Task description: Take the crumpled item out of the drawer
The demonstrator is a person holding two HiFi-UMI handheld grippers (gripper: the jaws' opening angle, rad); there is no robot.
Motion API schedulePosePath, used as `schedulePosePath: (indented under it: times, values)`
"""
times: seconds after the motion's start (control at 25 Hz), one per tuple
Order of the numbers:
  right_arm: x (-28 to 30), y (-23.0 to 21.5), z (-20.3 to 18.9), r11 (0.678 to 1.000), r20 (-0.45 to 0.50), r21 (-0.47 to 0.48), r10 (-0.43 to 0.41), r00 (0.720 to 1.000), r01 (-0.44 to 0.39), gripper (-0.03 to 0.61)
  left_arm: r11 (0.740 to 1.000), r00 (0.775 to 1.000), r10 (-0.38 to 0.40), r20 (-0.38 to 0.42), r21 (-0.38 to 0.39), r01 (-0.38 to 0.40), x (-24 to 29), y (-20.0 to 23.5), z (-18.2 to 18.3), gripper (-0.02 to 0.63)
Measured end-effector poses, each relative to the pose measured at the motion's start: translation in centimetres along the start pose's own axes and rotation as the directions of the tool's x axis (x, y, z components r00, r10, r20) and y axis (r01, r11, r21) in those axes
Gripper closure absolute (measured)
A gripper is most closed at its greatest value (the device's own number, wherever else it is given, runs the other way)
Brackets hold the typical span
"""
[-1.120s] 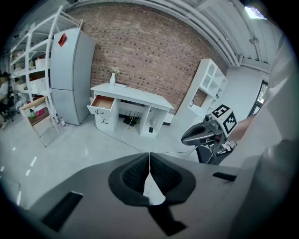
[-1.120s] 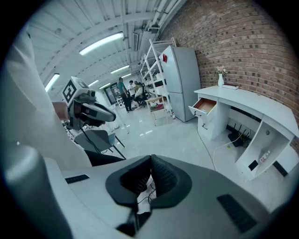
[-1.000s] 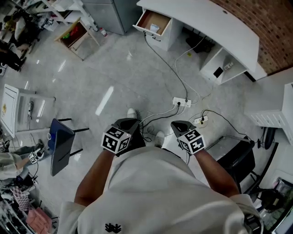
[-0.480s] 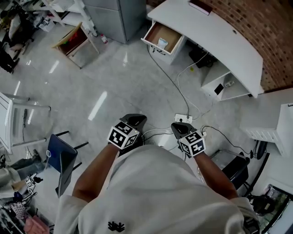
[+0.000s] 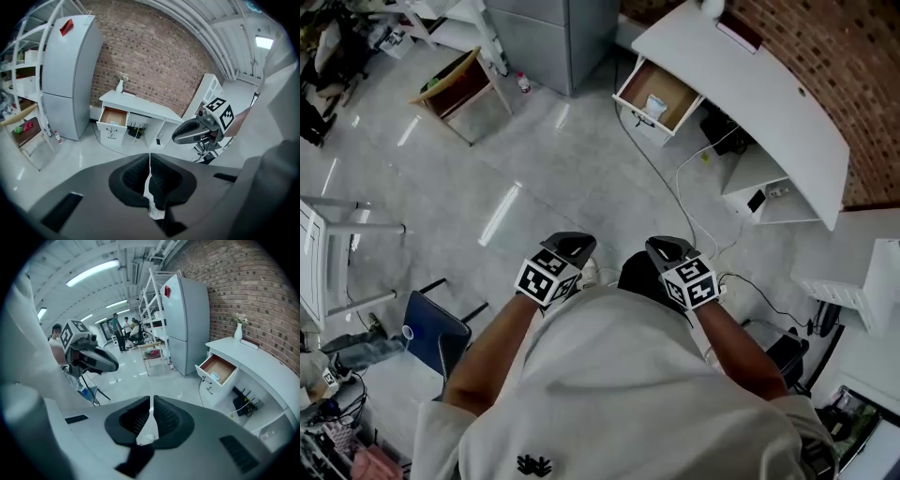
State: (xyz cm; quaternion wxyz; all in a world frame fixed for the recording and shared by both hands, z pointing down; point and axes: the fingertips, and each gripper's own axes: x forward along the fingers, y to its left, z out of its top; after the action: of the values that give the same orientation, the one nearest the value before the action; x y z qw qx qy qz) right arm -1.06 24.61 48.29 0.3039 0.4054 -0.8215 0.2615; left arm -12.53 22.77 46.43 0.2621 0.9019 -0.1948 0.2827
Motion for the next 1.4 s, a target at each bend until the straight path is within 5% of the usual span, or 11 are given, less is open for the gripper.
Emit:
schedulePosePath:
  times: [0.36, 0.88, 1.08, 1.4]
  values:
    - [7.6, -9.7, 6.7, 0.996, -0.028, -0.076, 0.054, 0.998, -0.056, 0.525, 0.994, 0.995, 0.094, 0.026, -0.049, -0.093, 3.9, 9.4, 7.3, 0.588]
    - [20.8, -41.2, 17.5, 0.988, -0.129, -0.147, 0.015, 0.991, -0.034, 0.508, 0.984, 0.989, 0.144, -0.029, -0.104, -0.146, 19.5, 22.7, 26.2, 0.588]
    - [28.1, -49.1, 18.4, 0.976, -0.189, -0.212, 0.005, 0.982, -0.046, 0.508, 0.985, 0.991, 0.124, -0.039, -0.118, -0.128, 24.7, 26.4, 30.6, 0.588]
    - [39.2, -57.2, 15.4, 0.969, -0.302, -0.248, -0.064, 0.951, -0.014, 0.505, 0.978, 0.993, 0.087, -0.074, -0.183, -0.1, 28.6, 30.5, 31.3, 0.588]
